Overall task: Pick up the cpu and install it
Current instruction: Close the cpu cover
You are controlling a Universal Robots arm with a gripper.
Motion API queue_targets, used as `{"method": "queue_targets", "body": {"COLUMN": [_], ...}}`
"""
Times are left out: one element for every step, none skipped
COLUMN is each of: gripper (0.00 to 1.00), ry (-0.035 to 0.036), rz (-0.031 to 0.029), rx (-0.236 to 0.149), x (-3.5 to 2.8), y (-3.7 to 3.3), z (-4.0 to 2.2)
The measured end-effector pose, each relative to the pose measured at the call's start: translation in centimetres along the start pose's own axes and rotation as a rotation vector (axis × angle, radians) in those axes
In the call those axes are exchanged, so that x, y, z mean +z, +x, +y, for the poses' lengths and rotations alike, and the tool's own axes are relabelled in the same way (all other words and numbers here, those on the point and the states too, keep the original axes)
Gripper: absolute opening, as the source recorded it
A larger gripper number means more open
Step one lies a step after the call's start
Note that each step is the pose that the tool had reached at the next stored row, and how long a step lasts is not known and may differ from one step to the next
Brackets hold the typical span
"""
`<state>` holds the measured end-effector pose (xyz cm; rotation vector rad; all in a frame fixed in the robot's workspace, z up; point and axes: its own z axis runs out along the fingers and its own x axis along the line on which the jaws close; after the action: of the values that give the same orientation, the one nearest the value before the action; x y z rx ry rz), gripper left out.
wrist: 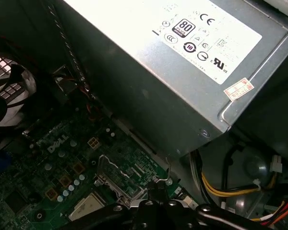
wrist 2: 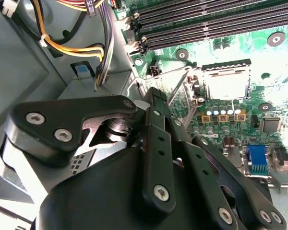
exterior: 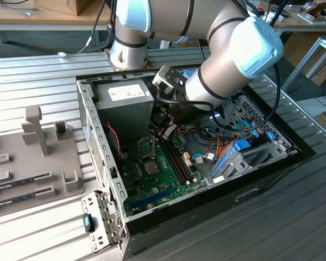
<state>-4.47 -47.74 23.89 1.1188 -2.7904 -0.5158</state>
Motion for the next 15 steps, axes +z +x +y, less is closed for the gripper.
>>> {"method": "queue_targets", "body": {"gripper": [0.11, 0.11, 0.11, 0.11, 0.11, 0.11, 0.11, 0.11, 0.11, 0.11, 0.11, 0.11, 0.11, 0.11, 0.11], "ry": [0.0, 0.0, -0.0003, -0.0011, -0.0021, -0.0026, -0.0037, -0.0044, -0.0045, -0.0045, -0.0046, -0.0047, -0.0048, -0.0048, -0.0049], "rz": [0.0001, 0.0002, 0.0, -0.0006, -0.0013, -0.0017, -0.0025, -0.003, -0.0029, -0.0027, -0.0025, -0.0018, -0.0011, -0.0004, 0.0004], "rx": [0.0, 0.0, -0.001, -0.001, -0.002, -0.002, -0.003, -0.004, -0.004, -0.004, -0.006, -0.007, -0.009, -0.011, -0.013], "x": [-0.02, -0.05, -0.08, -0.22, -0.35, -0.43, -0.59, -0.68, -0.71, -0.72, -0.72, -0.73, -0.73, -0.74, -0.76], "y": [0.01, 0.02, 0.03, 0.04, 0.05, 0.05, 0.07, 0.08, 0.09, 0.1, 0.11, 0.12, 0.14, 0.15, 0.18], "z": [-0.01, -0.01, -0.01, 0.02, 0.05, 0.07, 0.11, 0.12, 0.12, 0.11, 0.1, 0.09, 0.08, 0.06, 0.03]}}
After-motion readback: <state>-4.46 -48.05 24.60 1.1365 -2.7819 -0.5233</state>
